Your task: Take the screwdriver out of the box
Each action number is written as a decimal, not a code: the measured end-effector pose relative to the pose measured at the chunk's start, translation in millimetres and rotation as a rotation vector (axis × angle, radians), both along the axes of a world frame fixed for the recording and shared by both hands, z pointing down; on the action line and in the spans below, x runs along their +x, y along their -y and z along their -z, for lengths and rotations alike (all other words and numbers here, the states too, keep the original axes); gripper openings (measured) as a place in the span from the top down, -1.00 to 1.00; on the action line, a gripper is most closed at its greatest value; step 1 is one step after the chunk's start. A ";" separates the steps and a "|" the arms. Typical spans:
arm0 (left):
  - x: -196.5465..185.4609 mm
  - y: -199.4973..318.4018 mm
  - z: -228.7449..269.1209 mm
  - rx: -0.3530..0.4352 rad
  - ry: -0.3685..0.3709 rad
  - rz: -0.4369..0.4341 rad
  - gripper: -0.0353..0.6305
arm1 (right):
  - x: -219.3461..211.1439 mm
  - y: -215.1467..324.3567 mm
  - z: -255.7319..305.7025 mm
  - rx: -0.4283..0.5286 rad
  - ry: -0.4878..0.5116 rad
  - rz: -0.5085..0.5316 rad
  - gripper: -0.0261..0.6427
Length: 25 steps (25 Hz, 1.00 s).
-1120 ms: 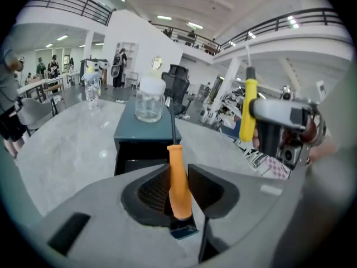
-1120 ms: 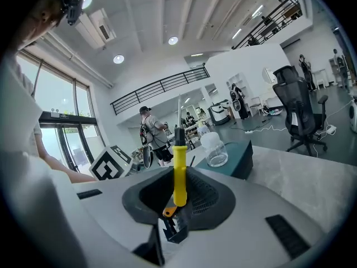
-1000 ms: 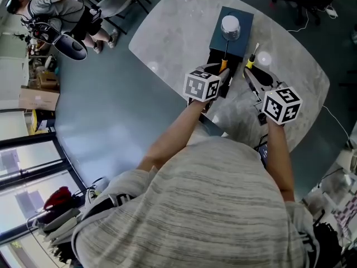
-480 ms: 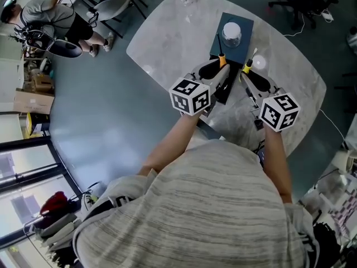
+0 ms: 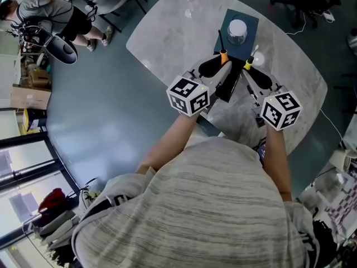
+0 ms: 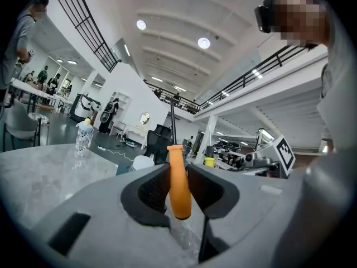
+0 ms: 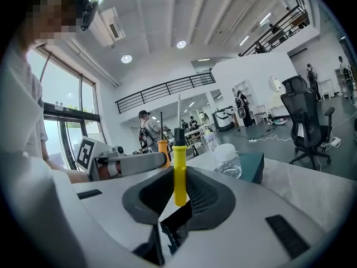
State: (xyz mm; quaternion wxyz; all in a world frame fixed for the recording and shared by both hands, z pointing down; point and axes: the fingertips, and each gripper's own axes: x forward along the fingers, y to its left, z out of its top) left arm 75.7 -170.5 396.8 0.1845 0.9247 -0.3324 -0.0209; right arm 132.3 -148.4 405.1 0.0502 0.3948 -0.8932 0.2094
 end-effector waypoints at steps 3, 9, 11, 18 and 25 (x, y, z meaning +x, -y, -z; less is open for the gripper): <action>-4.5 -1.9 4.4 0.004 -0.008 -0.011 0.56 | -4.1 -1.6 1.8 -0.002 -0.019 0.009 0.72; -12.0 6.9 6.6 0.007 -0.024 -0.030 0.56 | -5.9 5.4 2.2 -0.020 -0.010 0.024 0.72; -14.0 8.6 3.5 -0.006 -0.038 -0.034 0.57 | -4.5 5.2 -0.9 -0.038 -0.001 0.031 0.72; -14.5 10.9 -4.4 -0.039 -0.072 -0.096 0.56 | -3.8 7.0 -3.8 -0.082 0.026 0.022 0.72; -17.1 19.7 0.9 -0.039 -0.089 -0.156 0.57 | -13.8 15.7 4.6 -0.071 0.022 0.003 0.72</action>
